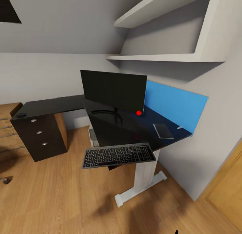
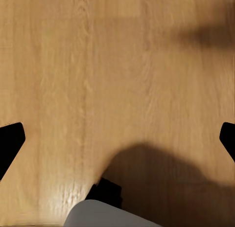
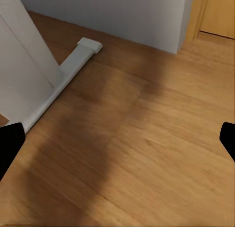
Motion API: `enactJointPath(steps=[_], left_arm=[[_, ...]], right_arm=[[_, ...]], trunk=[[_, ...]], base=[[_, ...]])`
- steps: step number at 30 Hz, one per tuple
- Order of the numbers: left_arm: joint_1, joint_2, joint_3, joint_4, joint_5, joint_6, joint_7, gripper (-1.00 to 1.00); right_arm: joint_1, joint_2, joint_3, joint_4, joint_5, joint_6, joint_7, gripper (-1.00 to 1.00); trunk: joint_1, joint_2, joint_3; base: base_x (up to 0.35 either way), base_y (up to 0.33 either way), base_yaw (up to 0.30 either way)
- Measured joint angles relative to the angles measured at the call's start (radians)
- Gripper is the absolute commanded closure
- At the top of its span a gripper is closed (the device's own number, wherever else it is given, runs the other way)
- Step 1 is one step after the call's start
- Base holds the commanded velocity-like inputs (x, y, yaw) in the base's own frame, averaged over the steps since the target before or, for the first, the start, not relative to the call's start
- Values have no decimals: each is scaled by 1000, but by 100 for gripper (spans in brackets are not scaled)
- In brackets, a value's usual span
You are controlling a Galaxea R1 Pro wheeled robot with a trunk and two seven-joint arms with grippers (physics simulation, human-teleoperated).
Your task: In the bedroom, organize the workspace by keeping the computer under the desk, ensuring the monitor is on the desk, placing the keyboard on the desk next to the monitor, placing the mouse on the desk next to the keyboard, moving the folder from the swivel chair onto the desk next to the mouse, stacking the notebook on top of the folder with the pen on top of the notebook, and positioning the swivel chair next to the desk.
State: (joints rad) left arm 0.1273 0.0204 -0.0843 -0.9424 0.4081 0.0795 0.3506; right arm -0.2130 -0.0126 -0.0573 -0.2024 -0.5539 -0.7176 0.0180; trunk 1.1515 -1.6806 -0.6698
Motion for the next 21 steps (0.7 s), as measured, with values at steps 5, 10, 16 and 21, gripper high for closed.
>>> enactJointPath(steps=[5, 10, 16, 21], left_arm=[[0, 0, 0, 0, 0, 0, 0, -100], [0, 0, 0, 0, 0, 0, 0, -100], [0, 1, 0, 0, 0, 0, 0, -100], [0, 1, 0, 0, 0, 0, 0, -100]], right_arm=[[0, 0, 0, 0, 0, 0, 0, -100], [0, 0, 0, 0, 1, 0, 0, -100], [0, 0, 1, 0, 2, 0, 0, -100], [0, 0, 1, 0, 2, 0, 0, -100]], trunk=[[0, 0, -2], [0, 0, -5], [0, 0, -8], [0, 0, -10]], base=[[-2, -7, 279], [-1, -2, 279], [0, -146, 279], [0, -284, 279]])
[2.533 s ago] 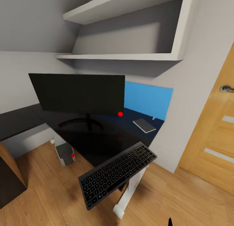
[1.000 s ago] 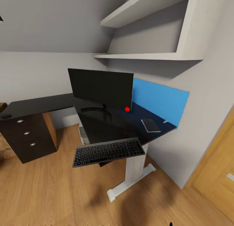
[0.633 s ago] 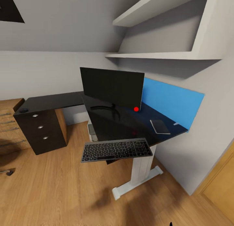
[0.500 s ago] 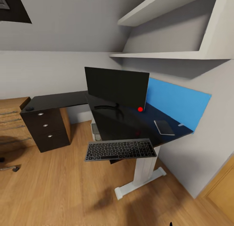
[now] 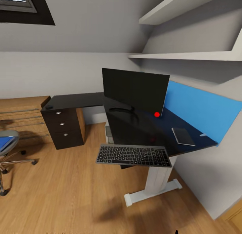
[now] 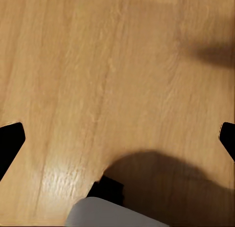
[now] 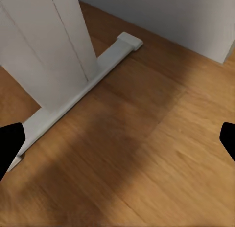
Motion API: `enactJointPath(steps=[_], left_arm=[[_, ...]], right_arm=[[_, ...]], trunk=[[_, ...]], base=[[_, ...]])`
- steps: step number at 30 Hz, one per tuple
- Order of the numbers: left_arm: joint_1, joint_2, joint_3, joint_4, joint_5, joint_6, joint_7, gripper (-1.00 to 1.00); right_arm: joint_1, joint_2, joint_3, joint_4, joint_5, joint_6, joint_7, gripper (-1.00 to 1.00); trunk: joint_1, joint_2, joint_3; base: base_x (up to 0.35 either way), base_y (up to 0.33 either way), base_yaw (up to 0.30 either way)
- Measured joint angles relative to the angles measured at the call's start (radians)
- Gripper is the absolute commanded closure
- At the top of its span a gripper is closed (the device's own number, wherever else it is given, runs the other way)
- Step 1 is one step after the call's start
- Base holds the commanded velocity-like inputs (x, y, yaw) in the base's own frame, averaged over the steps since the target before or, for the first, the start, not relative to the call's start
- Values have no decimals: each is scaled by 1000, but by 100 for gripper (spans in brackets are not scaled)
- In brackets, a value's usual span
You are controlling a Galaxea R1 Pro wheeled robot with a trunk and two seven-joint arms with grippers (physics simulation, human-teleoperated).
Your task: In the bedroom, organize the workspace by keeping the computer under the desk, ensuring the monitor is on the desk, placing the keyboard on the desk next to the monitor, placing the mouse on the desk next to the keyboard, moving the folder from the swivel chair onto the desk next to the mouse, stacking the notebook on top of the folder with the pen on top of the notebook, and positioning the swivel chair next to the desk.
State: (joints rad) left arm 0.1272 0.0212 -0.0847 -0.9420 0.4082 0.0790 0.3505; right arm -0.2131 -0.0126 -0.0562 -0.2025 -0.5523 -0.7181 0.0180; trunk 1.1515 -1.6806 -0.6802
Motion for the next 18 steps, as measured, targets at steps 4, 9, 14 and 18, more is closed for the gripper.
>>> enactJointPath(steps=[4, 9, 14, 18], left_arm=[[0, 0, 0, 0, 0, 1, 0, -100], [0, 0, 0, 0, 0, 0, 0, -100], [0, 0, 0, 0, 0, 1, 0, -100], [0, -1, 0, 0, 0, 1, 0, -100]], right_arm=[[0, 0, 0, 0, 0, 0, 0, -100], [0, 0, 0, 0, 0, -1, 1, -100], [0, -1, 1, -2, 1, -3, 2, -100], [0, -2, 1, -2, 2, -3, 3, -100]], trunk=[[0, 0, -2], [0, 0, -3], [0, 0, -3], [0, 0, -3]], base=[[0, -309, 255], [0, -311, 105], [0, -312, 11], [0, -286, 2]])
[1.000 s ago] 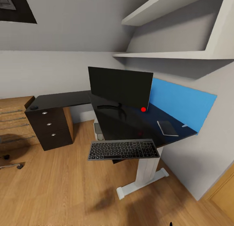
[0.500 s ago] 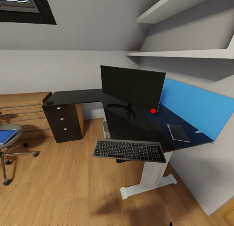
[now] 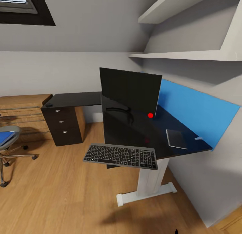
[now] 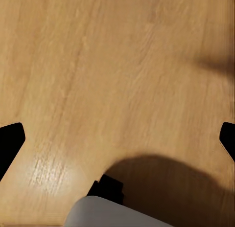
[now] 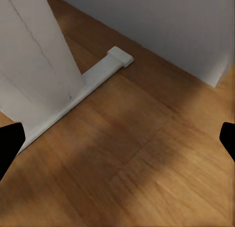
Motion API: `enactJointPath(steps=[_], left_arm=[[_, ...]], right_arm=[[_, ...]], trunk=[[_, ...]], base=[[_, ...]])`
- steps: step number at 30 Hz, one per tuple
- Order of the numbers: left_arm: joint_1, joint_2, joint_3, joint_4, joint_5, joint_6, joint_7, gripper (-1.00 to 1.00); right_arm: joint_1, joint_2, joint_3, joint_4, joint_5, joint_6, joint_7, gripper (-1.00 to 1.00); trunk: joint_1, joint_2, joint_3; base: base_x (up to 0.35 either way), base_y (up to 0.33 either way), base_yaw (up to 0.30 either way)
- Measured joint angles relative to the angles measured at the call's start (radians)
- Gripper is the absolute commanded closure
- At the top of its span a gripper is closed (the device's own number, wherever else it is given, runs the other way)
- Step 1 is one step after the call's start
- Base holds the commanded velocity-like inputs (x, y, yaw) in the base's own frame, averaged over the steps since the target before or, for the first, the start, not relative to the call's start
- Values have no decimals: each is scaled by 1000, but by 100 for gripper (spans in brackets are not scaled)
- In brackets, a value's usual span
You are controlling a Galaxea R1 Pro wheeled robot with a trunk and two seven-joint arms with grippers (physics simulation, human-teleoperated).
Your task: In the bedroom, organize the workspace by keeping the computer under the desk, ensuring the monitor is on the desk, placing the keyboard on the desk next to the monitor, placing the mouse on the desk next to the keyboard, moving the folder from the swivel chair onto the desk next to the mouse, stacking the notebook on top of the folder with the pen on top of the notebook, and positioning the swivel chair next to the desk.
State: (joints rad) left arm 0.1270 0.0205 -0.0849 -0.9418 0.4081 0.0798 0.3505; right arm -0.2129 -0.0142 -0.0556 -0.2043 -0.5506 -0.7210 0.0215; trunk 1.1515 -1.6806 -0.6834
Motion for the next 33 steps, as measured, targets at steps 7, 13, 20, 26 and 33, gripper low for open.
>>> enactJointPath(steps=[7, 13, 20, 26, 33], left_arm=[[0, 1, 0, 0, 0, 0, 0, -100], [0, 1, 1, -1, 1, 0, 0, -100], [0, 1, 0, 0, 1, 0, 0, -100], [0, 1, 0, 0, 1, 0, 0, -100], [0, 1, 0, 0, 0, -1, 0, -100]], right_arm=[[0, 8, 3, 0, 14, -1, 3, -100], [0, 26, 0, 0, 41, -1, 4, -100], [0, 27, -1, 0, 43, -1, 2, -100], [0, 28, 1, 0, 44, -1, 3, -100], [0, 30, 39, -2, 93, -2, 6, -100]], trunk=[[0, 0, 0], [0, 0, 0], [0, 0, -1], [0, 0, -4], [0, 0, -4]], base=[[0, -211, 0], [0, -66, 161], [-81, -76, 250], [-226, -209, 89], [-170, -168, 8]])
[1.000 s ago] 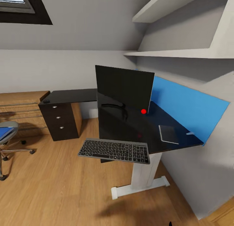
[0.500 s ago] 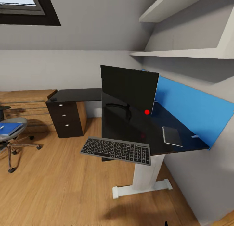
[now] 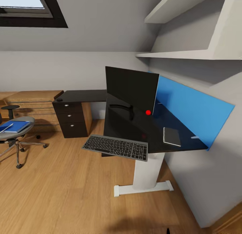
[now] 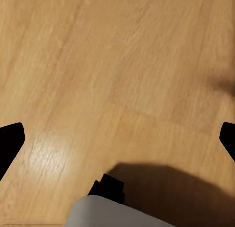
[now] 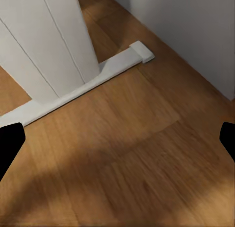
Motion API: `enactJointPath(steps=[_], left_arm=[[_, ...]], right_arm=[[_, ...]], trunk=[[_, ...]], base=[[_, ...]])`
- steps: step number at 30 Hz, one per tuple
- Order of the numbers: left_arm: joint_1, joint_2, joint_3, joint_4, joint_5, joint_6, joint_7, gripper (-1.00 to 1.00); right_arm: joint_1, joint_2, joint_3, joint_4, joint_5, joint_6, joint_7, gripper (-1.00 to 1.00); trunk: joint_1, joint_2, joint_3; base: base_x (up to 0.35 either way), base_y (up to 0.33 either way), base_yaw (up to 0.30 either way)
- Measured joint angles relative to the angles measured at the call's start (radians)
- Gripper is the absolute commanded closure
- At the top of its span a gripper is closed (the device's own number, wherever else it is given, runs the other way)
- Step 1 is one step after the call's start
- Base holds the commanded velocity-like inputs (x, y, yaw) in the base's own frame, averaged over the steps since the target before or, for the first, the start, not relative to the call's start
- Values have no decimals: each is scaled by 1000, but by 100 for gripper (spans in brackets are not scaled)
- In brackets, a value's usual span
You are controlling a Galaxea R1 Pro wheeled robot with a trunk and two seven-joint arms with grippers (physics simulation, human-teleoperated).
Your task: In the bedroom, organize the workspace by keeping the computer under the desk, ensuring the monitor is on the desk, placing the keyboard on the desk next to the monitor, placing the mouse on the desk next to the keyboard, moving the folder from the swivel chair onto the desk next to the mouse, stacking the notebook on top of the folder with the pen on top of the notebook, and positioning the swivel chair next to the desk.
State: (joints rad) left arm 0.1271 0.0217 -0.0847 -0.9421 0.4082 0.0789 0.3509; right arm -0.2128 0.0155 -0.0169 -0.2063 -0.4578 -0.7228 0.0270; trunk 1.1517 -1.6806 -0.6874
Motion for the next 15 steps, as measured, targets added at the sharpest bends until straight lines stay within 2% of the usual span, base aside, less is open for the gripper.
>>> enactJointPath(steps=[4, 8, 11, 15], left_arm=[[0, 0, 0, 0, 0, 0, 0, -100], [0, 0, 0, 0, 0, 0, 1, -100], [0, 0, 0, 0, 0, 0, 1, -100], [0, 0, 1, 0, 0, 0, 1, -100]], right_arm=[[0, -9, 6, -8, 9, 5, 11, -100], [-1, -48, 6, -63, 5, 48, 37, -100], [-1, -74, 5, -130, 5, 141, 55, -100], [-1, -107, 2, -250, -4, 330, 81, -100]], trunk=[[0, 0, 0], [0, 0, 0], [0, 0, 0], [0, 0, 0]], base=[[-36, -38, 1], [-12, -13, 0], [-5, -6, 0], [-3, -3, 0]])
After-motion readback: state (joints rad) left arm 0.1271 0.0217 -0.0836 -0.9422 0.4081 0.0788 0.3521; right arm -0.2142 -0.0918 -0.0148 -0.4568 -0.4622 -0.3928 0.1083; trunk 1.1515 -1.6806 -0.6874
